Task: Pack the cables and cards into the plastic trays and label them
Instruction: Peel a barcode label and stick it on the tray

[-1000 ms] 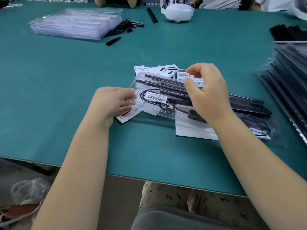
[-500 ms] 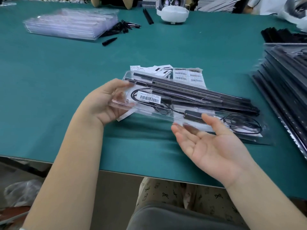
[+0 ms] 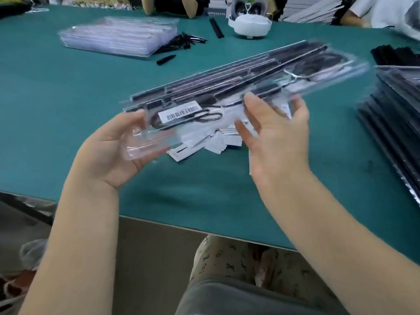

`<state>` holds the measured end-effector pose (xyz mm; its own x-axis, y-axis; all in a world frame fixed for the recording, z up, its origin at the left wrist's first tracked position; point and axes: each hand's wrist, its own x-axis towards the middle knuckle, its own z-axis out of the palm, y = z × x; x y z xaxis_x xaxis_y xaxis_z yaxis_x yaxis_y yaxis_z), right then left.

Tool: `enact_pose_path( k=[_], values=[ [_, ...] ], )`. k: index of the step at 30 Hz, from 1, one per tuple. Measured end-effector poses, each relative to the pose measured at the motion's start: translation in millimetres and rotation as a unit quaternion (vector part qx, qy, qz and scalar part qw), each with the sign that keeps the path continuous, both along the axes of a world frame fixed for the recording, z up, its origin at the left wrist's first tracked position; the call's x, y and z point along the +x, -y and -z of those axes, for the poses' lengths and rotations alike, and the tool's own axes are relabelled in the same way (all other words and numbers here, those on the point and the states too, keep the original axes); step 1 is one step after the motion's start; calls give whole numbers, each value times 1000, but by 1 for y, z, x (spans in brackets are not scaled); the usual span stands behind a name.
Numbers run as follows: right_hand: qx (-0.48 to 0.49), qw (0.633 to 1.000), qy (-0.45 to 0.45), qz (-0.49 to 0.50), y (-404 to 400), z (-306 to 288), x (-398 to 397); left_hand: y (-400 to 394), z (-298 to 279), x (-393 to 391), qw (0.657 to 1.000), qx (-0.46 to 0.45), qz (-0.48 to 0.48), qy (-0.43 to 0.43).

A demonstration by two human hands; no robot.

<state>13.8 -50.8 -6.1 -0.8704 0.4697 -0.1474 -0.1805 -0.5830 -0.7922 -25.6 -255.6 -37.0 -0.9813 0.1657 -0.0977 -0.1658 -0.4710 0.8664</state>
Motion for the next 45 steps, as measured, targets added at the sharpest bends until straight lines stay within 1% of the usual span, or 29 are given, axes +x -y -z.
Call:
enact_pose_path(
  k=[2, 4, 6, 8, 11, 13, 14, 16, 17, 18, 19, 20, 22, 24, 25, 27, 29, 30, 31, 32, 33, 35, 36, 37, 39, 41, 42, 43, 45],
  values=[
    [29, 999, 9, -28, 14, -6, -38, 8, 2, -2, 999, 6, -37, 12],
    [55, 995, 34, -75, 29, -5, -72, 20, 5, -8, 996, 33, -77, 39],
    [109, 984, 70, -120, 37, 5, -100, 35, 9, -17, 990, 40, -110, 76],
    [192, 963, 122, -143, 44, 18, -121, 47, 14, -22, 985, -11, -143, 94],
    [368, 897, 172, -176, 55, 39, -139, 54, 20, -26, 965, -176, -178, 81],
    [464, 849, 166, -192, 61, 46, -148, 57, 25, -24, 934, -287, -203, 63],
    [510, 822, 156, -198, 63, 47, -153, 59, 26, -23, 911, -350, -212, 61],
    [600, 755, 152, -217, 68, 44, -162, 63, 25, -22, 837, -501, -214, 53],
    [639, 721, 152, -222, 71, 43, -165, 65, 24, -23, 800, -560, -209, 47],
    [672, 692, 149, -218, 74, 43, -166, 66, 22, -24, 775, -597, -200, 45],
    [695, 672, 146, -207, 77, 44, -167, 66, 19, -28, 758, -622, -190, 49],
    [710, 662, 142, -193, 80, 46, -167, 66, 16, -32, 742, -644, -178, 56],
    [715, 666, 135, -164, 85, 54, -165, 66, 14, -41, 712, -684, -147, 65],
    [707, 680, 137, -139, 91, 61, -163, 67, 15, -49, 687, -710, -132, 75],
    [703, 684, 141, -133, 94, 65, -163, 68, 16, -52, 668, -728, -126, 83],
    [695, 690, 160, -123, 98, 70, -163, 68, 21, -53, 616, -772, -117, 100],
    [693, 694, 161, -115, 101, 74, -164, 61, 24, -48, 580, -795, -134, 113],
    [695, 693, 155, -111, 101, 75, -164, 55, 25, -45, 574, -797, -153, 106],
    [691, 700, 145, -106, 100, 76, -162, 49, 24, -43, 576, -795, -169, 86],
    [673, 721, 129, -99, 99, 75, -161, 41, 23, -41, 581, -793, -174, 61],
    [638, 757, 106, -93, 98, 73, -157, 35, 22, -41, 586, -792, -166, 38],
    [537, 840, 31, -74, 97, 62, -144, 19, 18, -43, 591, -795, -135, 3],
    [489, 870, -10, -57, 94, 53, -135, 10, 15, -44, 596, -793, -127, -14],
    [448, 892, -42, -41, 89, 44, -126, 1, 11, -44, 604, -786, -125, -39],
    [378, 923, -70, -32, 70, 27, -108, -23, 2, -44, 637, -753, -120, -113],
    [347, 936, -46, -35, 40, 18, -89, -56, -5, -44, 658, -722, -77, -197],
    [337, 941, -28, -28, 22, 16, -79, -75, -7, -44, 658, -716, -49, -227],
    [317, 948, -10, -10, 3, 17, -69, -94, -9, -45, 649, -721, -22, -242],
    [256, 964, 33, 57, -36, 20, -50, -132, -10, -46, 613, -752, 23, -239]
  ],
)
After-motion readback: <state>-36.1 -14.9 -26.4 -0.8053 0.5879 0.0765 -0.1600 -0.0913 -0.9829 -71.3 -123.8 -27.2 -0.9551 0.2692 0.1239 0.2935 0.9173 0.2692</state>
